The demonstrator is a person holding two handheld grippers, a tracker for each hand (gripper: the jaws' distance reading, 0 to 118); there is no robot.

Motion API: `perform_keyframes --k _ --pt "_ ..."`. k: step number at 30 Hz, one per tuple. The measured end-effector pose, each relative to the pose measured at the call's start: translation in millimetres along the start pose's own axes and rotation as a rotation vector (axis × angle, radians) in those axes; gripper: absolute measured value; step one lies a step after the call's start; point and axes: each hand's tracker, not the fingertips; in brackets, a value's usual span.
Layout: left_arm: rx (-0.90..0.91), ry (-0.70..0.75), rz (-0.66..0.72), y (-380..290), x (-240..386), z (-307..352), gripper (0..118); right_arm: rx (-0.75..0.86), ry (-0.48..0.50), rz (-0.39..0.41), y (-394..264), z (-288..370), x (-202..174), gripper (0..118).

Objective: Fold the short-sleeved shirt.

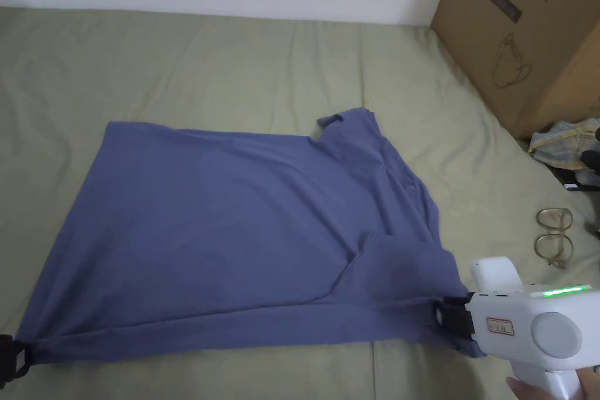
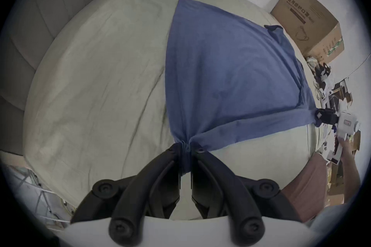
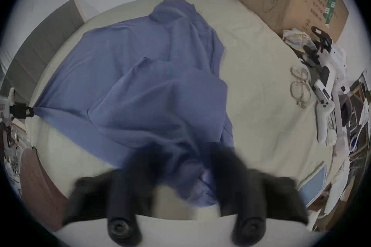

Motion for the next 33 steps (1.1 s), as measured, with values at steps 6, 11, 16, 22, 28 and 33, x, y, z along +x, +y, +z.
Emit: perform_keyframes --k 6,11,16,22,28,33 --pt "0.008 -0.017 0.034 4 -7 8 8 0.063 0.015 -0.004 -15 21 1 8" --pt "0.021 -0.067 0.075 11 -13 18 8 0.128 0.024 -0.043 -21 49 10 7" --pt "0.064 -0.129 0.125 26 -13 33 8 0.208 0.054 -0.113 -17 80 20 7" --pt "0.084 -0.202 0.179 76 -14 38 8 0.246 0.056 -0.151 17 94 23 7" --pt "0.023 -0.208 0.262 159 -14 -2 8 0.185 0.042 -0.126 91 58 36 7" --pt "-0.087 -0.128 0.226 206 -11 -66 8 0.06 0.024 -0.123 144 -11 38 7"
